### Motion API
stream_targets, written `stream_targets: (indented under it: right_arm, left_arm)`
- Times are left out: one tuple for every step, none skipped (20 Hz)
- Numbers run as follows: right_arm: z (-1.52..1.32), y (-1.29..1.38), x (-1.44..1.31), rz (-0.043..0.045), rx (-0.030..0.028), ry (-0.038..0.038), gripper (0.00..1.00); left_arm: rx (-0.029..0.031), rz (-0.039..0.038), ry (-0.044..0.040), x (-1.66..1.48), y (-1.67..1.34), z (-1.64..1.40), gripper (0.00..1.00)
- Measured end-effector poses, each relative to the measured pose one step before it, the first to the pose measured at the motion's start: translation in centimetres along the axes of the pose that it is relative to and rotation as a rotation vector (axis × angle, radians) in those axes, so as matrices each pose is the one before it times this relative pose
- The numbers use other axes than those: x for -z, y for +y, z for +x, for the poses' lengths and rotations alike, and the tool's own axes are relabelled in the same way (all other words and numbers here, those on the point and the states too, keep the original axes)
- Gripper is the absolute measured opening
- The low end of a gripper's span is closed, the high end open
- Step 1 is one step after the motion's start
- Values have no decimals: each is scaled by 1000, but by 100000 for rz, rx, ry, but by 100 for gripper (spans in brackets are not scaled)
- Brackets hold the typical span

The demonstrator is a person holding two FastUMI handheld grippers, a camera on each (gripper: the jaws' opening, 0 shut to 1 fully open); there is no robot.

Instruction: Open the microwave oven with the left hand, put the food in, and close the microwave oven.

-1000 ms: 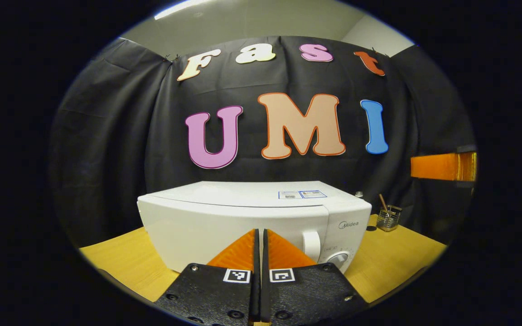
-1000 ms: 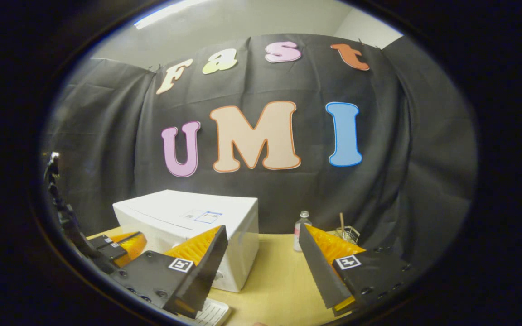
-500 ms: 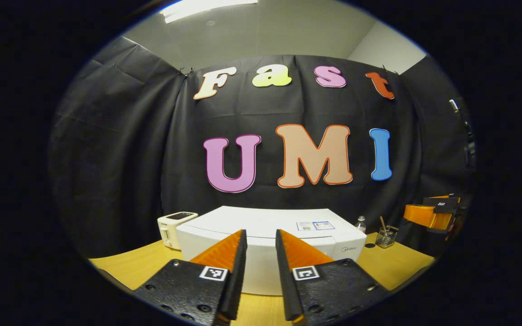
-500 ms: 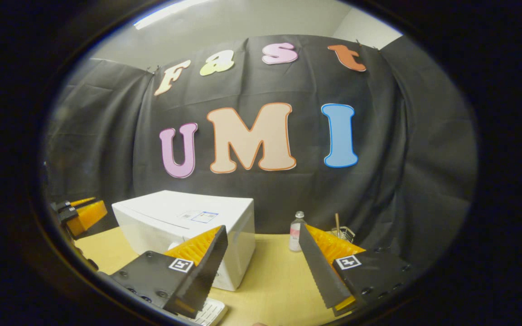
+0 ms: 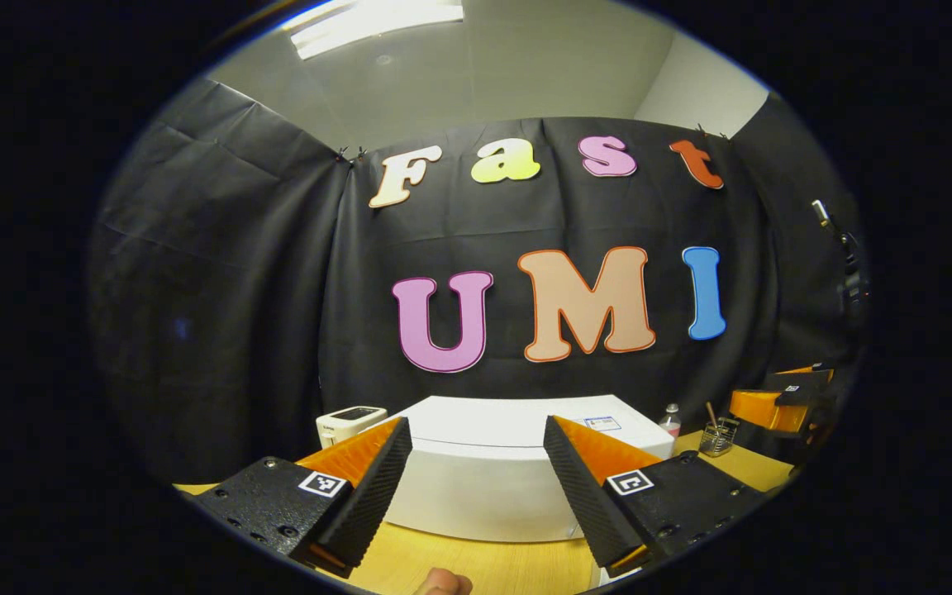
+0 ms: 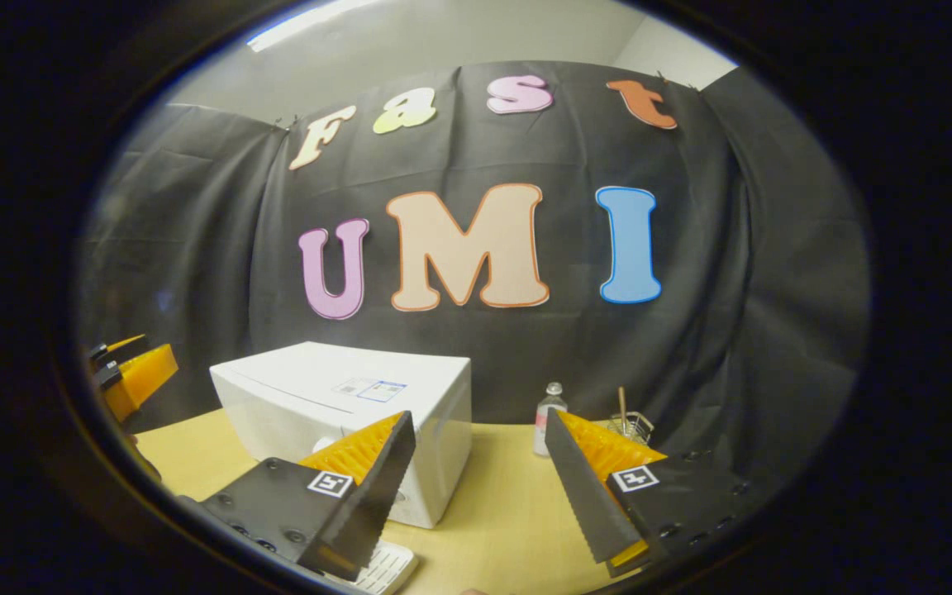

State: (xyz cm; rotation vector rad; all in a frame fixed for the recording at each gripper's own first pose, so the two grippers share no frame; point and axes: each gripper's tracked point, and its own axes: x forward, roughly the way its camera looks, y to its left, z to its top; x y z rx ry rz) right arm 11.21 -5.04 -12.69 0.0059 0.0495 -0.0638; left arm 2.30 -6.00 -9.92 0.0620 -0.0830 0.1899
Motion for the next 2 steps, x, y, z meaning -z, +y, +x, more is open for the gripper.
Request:
stream_targets:
  right_arm:
    - [3, 68, 1, -77, -245, -75, 92]
    - [-76, 80, 25, -38, -474, 41, 92]
  left_arm:
    - [-227, 121, -333, -167, 3, -74, 99]
    - [349, 221, -374, -74, -125, -180, 99]
